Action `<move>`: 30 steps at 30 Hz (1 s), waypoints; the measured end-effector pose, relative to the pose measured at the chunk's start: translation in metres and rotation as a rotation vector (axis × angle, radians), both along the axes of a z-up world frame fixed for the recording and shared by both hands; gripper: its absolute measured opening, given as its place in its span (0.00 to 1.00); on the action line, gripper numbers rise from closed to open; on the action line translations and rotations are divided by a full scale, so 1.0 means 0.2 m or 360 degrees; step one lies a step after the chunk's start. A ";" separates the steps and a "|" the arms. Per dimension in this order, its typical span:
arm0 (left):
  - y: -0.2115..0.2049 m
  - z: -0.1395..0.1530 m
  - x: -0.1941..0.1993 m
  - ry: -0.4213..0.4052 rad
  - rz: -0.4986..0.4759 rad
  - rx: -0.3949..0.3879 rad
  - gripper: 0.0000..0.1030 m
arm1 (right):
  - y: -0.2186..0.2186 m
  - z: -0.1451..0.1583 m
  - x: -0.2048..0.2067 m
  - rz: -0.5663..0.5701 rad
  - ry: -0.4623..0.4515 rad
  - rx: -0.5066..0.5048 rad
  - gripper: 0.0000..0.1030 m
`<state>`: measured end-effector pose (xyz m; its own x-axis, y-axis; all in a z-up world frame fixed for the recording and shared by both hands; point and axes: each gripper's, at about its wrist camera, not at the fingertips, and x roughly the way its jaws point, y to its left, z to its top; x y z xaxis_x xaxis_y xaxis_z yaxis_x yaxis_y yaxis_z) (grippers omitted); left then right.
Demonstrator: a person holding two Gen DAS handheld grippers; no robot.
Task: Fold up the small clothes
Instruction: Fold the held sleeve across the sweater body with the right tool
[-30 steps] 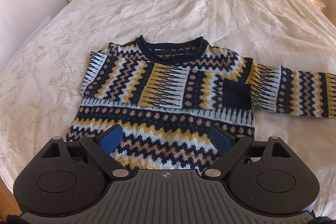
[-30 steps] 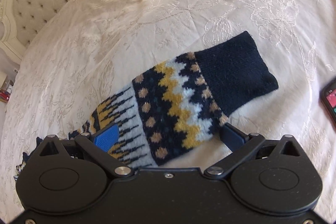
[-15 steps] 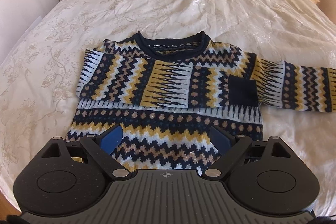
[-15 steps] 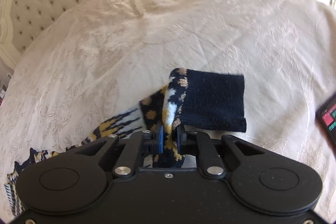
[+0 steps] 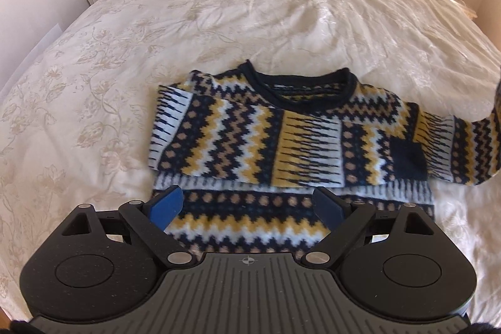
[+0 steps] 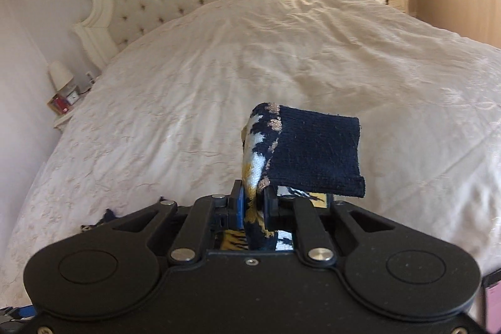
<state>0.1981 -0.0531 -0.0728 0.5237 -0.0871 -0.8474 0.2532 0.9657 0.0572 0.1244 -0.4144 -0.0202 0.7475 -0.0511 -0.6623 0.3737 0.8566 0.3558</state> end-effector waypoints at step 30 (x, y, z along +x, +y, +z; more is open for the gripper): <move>0.50 -0.15 0.45 0.0129 0.0039 -0.0083 0.88 | 1.26 -0.53 0.53 0.0736 0.0236 -0.0019 0.51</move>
